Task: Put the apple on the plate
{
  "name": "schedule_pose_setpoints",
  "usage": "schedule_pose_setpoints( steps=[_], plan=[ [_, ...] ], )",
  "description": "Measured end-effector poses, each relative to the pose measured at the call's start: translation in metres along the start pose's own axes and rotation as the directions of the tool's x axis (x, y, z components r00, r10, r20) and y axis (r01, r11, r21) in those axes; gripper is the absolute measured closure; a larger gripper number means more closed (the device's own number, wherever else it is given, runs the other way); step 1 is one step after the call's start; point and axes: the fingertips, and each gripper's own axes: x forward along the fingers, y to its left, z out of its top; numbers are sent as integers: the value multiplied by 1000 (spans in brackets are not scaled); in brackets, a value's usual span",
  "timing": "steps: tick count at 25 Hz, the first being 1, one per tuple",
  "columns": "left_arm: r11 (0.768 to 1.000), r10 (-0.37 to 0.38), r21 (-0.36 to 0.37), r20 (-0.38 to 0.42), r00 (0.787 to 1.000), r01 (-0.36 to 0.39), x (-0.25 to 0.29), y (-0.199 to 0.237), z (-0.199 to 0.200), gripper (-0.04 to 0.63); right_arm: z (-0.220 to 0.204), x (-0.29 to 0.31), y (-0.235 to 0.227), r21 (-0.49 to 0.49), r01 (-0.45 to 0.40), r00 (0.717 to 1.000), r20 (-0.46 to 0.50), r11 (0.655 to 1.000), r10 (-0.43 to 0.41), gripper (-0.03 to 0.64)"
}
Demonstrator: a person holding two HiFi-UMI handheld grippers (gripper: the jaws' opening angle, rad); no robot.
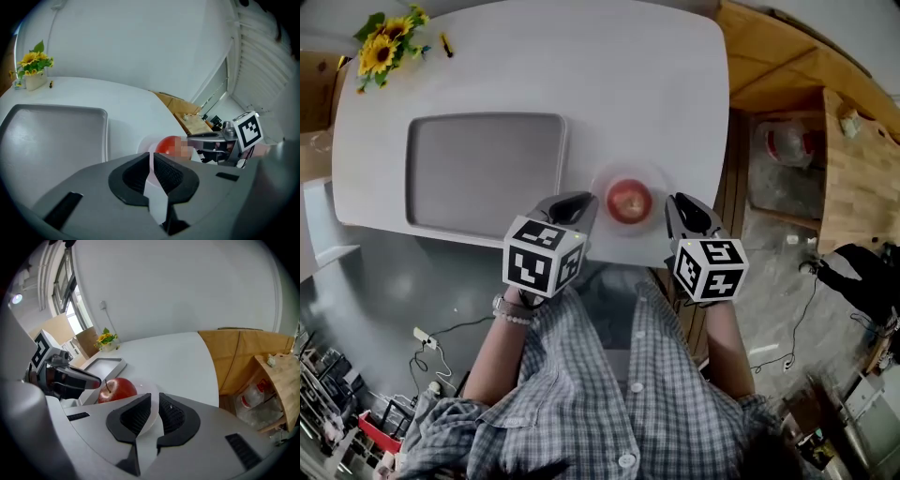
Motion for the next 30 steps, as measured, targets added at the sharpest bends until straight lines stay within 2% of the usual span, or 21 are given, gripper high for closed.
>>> schedule_pose_setpoints(
  steps=[3, 6, 8, 11, 18, 23, 30],
  plan=[
    [999, 31, -28, -28, 999, -32, 6, 7, -6, 583, -2, 7, -2, 5, -21, 1000, -20, 1000, 21, 583],
    [998, 52, -43, -69, 996, -55, 13, 10, -13, 578, -5, 12, -4, 33, -43, 999, -30, 998, 44, 535],
    [997, 52, -45, -97, 994, -57, 19, 8, -17, 513, -8, 15, -5, 43, -49, 998, -40, 998, 51, 534],
    [995, 75, -56, -127, 989, -83, 24, 10, -24, 495, -13, 17, -6, 36, -60, 996, -64, 998, 62, 534],
    [987, 133, -68, -161, 978, -145, 28, 22, -31, 492, -25, 19, -2, 38, -91, 990, -109, 995, 95, 534],
    [987, 120, -80, -185, 975, -137, 32, 17, -33, 492, -32, 20, 1, 48, -110, 983, -140, 993, 116, 534],
    [980, 158, -83, -226, 961, -181, 40, 20, -34, 492, -36, 22, 3, 52, -120, 979, -158, 991, 126, 534]
  ],
)
